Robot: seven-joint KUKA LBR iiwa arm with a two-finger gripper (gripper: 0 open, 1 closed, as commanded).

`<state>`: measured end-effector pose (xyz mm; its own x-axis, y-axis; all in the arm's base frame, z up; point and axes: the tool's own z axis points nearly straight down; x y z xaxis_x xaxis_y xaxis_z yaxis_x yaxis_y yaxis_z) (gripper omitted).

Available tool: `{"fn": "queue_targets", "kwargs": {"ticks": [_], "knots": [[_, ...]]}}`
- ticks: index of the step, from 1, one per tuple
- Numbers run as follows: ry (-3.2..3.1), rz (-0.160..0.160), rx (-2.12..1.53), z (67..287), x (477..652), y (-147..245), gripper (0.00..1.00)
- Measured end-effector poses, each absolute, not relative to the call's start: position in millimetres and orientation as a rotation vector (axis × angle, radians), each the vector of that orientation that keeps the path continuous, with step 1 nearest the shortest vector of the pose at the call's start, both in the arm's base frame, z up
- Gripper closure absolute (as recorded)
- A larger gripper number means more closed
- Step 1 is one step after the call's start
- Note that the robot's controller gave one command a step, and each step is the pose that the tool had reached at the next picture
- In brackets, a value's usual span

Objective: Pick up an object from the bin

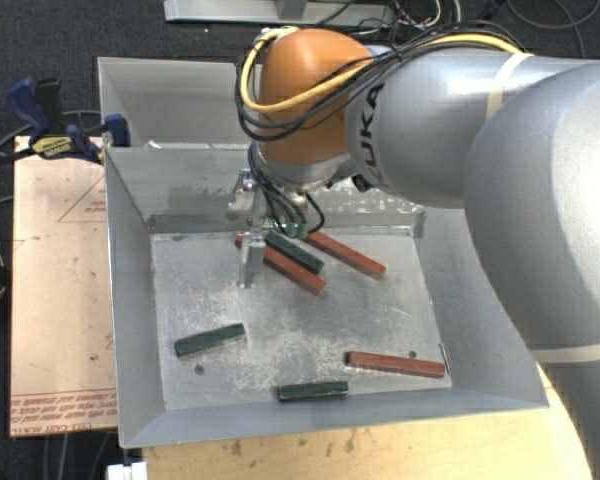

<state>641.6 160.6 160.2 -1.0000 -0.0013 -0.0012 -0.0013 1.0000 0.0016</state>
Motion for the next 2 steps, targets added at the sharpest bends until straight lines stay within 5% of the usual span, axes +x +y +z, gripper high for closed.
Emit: {"fn": "queue_targets", "kwargs": {"ticks": [1, 2], "knots": [[3.114, 0.013, 0.026, 83.6, 653.9, 109.7, 1.00], [3.114, 0.013, 0.026, 83.5, 653.8, 109.6, 1.00]]}}
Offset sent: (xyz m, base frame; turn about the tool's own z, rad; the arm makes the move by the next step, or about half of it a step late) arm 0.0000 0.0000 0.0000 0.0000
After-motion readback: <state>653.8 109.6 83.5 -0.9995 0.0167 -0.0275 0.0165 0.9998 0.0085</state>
